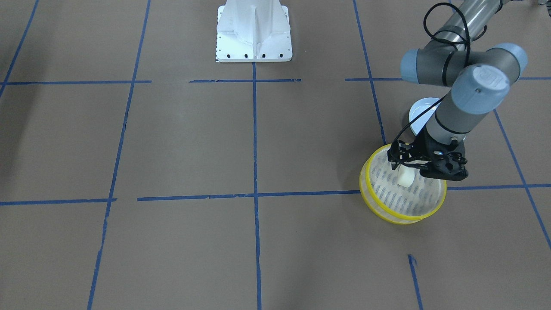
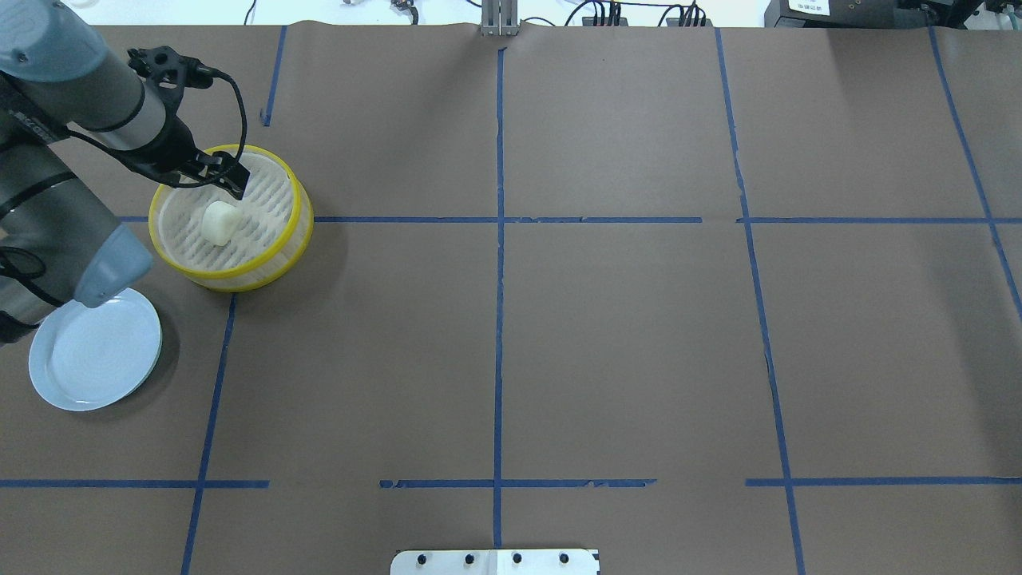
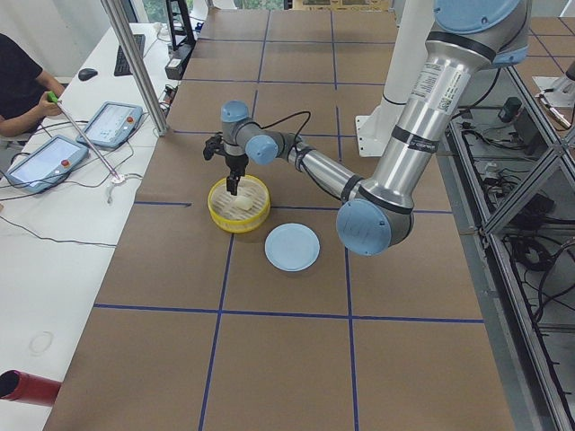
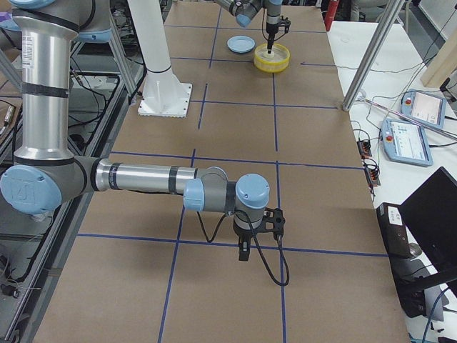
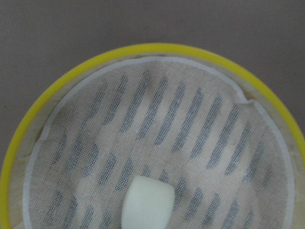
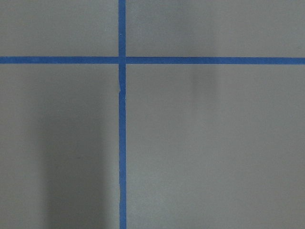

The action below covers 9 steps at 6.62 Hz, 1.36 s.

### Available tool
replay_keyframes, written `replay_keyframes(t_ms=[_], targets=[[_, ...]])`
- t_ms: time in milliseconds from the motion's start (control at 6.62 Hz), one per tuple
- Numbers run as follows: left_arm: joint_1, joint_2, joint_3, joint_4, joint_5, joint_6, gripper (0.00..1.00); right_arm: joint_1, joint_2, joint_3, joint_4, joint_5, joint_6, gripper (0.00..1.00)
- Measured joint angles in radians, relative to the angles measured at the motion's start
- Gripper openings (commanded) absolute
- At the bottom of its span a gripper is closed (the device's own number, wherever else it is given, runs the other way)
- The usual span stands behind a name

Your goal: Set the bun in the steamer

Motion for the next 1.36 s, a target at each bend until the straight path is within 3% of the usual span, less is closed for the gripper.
replay_keyframes(t_ms=[302, 605, 907, 1058, 1360], targets=[[-0.152, 0.071, -0.124, 0.054, -0.056, 0.160, 1.00, 0.000, 0.000, -0.001, 0.000, 0.000, 0.000, 1.00], [-0.385, 0.109, -0.127, 0.233, -0.138, 0.530, 1.00, 0.000, 0.000, 0.000, 0.000, 0.000, 0.000, 1.00], [-0.598, 0.217, 0.019, 0.245, -0.190, 0.821, 1.00, 0.000, 0.000, 0.000, 0.000, 0.000, 0.000, 1.00], [-0.657, 0.279, 0.093, 0.215, -0.218, 0.883, 1.00, 0.000, 0.000, -0.001, 0.000, 0.000, 0.000, 1.00], [-0.685, 0.393, 0.126, 0.159, -0.249, 0.898, 1.00, 0.000, 0.000, -0.001, 0.000, 0.000, 0.000, 1.00]])
